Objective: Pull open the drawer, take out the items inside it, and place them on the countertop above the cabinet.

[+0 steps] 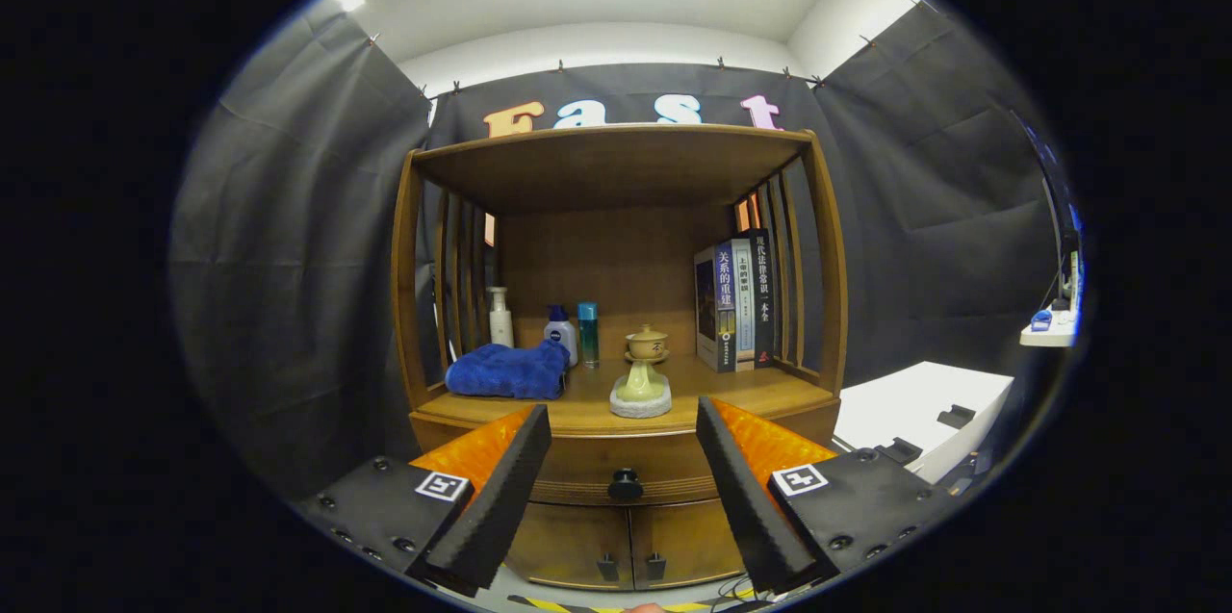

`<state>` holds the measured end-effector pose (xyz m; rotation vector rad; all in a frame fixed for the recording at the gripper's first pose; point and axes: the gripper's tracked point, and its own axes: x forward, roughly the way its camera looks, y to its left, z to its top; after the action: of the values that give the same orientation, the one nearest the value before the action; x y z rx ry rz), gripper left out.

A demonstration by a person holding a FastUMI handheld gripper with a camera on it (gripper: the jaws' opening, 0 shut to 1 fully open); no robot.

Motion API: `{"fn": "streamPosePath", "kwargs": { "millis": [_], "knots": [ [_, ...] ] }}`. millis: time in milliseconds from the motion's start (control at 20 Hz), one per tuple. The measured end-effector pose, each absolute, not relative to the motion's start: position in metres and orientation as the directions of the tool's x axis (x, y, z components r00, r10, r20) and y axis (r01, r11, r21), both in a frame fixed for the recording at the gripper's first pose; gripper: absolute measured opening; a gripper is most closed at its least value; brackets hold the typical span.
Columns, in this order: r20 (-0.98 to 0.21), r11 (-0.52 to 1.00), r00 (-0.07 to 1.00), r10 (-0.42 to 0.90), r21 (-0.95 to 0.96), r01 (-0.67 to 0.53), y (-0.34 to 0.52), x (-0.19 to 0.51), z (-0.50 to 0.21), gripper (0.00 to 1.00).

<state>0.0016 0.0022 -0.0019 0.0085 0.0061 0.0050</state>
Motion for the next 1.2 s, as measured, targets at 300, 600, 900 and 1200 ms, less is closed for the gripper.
{"fn": "streamPosePath", "kwargs": {
  "millis": [300, 600, 900, 1200],
  "knots": [
    [-0.103, 1.000, 0.995, -0.016, 0.007, 0.016, -0.009, 0.038, -0.032, 0.99],
    [-0.245, 1.000, 0.969, -0.011, 0.008, 0.013, -0.013, 0.090, -0.085, 0.99],
    [-0.431, 0.999, 0.902, -0.014, -0.036, -0.002, -0.019, 0.123, -0.147, 0.99],
    [-0.500, 0.999, 0.866, 0.010, 0.047, 0.015, -0.016, 0.145, -0.182, 0.98]
  ]
}}
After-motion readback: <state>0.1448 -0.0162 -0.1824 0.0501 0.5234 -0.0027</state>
